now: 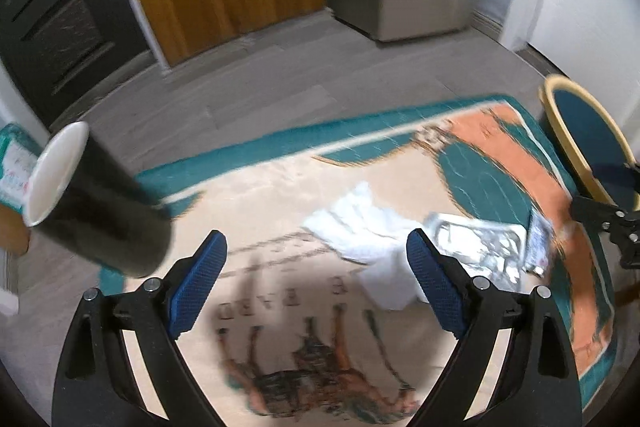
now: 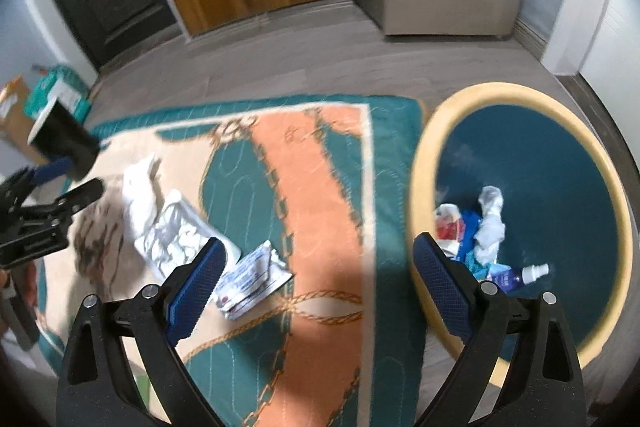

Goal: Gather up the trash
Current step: 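Move both tools back over the rug toward the foil packs and tissue, then close the left tool on the white tissue while the right tool grasps a small white packet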

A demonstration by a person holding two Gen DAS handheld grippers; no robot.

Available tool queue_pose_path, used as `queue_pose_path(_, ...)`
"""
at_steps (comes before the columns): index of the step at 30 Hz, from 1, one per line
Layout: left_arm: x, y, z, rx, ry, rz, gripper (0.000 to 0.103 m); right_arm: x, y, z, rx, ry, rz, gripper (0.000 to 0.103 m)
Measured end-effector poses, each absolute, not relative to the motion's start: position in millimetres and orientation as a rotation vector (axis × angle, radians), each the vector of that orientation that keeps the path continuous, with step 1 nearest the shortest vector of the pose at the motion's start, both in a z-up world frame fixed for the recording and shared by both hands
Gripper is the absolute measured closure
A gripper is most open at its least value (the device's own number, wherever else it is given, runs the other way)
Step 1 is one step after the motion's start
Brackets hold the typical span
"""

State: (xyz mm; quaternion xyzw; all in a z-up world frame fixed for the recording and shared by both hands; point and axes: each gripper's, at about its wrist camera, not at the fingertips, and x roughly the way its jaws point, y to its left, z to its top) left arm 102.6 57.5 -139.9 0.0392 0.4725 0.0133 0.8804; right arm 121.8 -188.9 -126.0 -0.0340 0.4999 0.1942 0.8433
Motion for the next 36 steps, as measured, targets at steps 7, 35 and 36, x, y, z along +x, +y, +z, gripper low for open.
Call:
queue_pose_path(7,107,40,-159,0.084,1.063,-0.072,0.038,117,-175,-138,-0.111,1.107,0.516,0.031)
queue_pose_path(35,95,31,-134,0.116,1.032,-0.139,0.097,111,-160,-122,-0.077,1.075,0.588,0.099)
queue_pose_path(36,93,30,-131,0.111,1.024,-0.137,0.097,110,-160,-119,-0.076,1.067,0.585,0.099)
